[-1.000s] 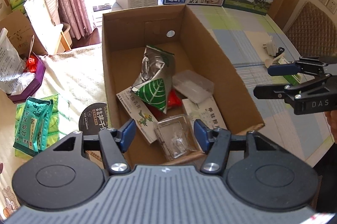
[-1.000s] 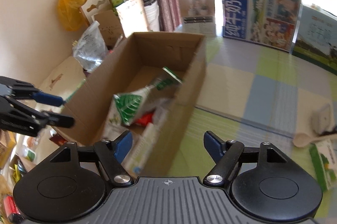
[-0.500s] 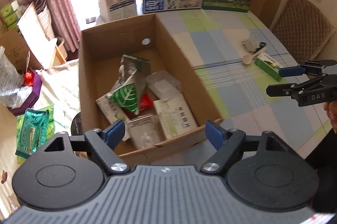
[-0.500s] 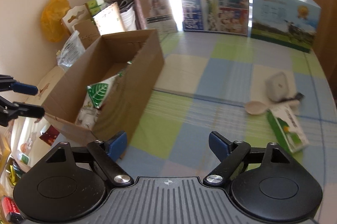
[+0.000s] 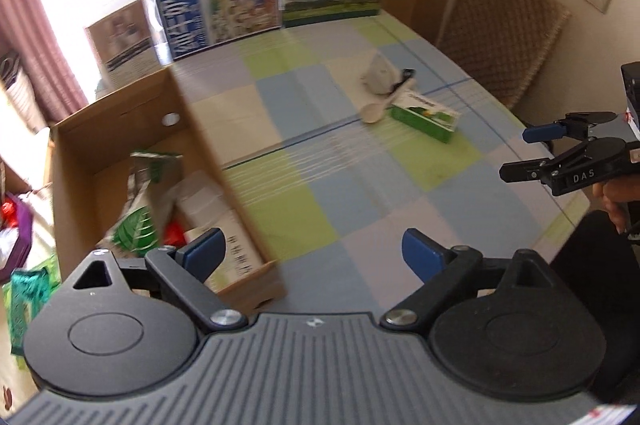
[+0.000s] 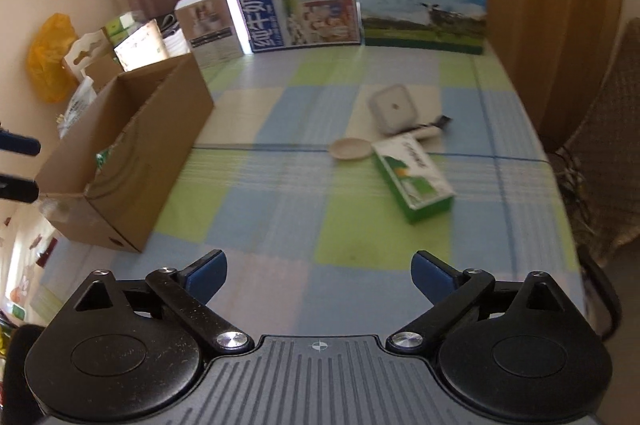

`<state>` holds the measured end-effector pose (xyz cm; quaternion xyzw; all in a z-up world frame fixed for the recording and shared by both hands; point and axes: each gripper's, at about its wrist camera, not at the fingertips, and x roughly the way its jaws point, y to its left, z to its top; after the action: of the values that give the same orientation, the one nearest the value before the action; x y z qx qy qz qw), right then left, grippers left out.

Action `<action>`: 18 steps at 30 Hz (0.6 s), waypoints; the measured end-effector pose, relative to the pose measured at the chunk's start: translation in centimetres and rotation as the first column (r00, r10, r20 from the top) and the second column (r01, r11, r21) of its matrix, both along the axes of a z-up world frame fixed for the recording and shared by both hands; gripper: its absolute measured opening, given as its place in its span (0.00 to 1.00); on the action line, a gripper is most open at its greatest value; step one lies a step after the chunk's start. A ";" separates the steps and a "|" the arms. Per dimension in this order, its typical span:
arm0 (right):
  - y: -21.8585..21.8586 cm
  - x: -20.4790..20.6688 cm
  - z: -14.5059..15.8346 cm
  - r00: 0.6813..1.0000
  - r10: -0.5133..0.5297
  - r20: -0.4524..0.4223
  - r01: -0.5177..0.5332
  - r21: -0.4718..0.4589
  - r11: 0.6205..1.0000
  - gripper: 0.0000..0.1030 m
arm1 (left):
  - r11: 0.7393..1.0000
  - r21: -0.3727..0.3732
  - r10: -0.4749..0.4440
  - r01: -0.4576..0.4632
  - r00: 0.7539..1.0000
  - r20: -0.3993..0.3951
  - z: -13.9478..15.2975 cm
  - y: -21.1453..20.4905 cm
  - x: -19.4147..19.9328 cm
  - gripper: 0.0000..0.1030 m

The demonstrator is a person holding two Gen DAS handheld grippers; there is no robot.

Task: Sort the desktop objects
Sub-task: 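Move both tools back toward the green spray box on the table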

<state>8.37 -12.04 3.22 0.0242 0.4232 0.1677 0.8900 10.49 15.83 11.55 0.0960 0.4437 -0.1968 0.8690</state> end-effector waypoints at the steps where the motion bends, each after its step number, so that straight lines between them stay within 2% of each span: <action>1: -0.5 -0.2 0.0 1.000 -0.001 -0.001 0.001 -0.007 1.000 0.98 | 1.000 0.000 -0.011 0.011 1.000 -0.001 -0.1 -0.7 0.1 0.91; 8: -3.6 -1.1 -0.7 1.000 -0.023 -0.009 0.022 -0.044 0.999 0.98 | 0.995 0.031 -0.097 0.097 0.995 -0.013 -1.2 -5.2 0.7 0.93; 18: -4.9 -1.5 -2.1 0.999 0.002 -0.042 -0.007 -0.123 0.992 0.98 | 0.984 0.071 -0.161 0.164 0.986 -0.037 -2.9 -9.0 1.6 0.96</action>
<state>6.86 -16.93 1.15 -0.0282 0.4511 0.1429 0.8805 12.06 6.83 8.67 0.1608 0.4547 -0.2520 0.8390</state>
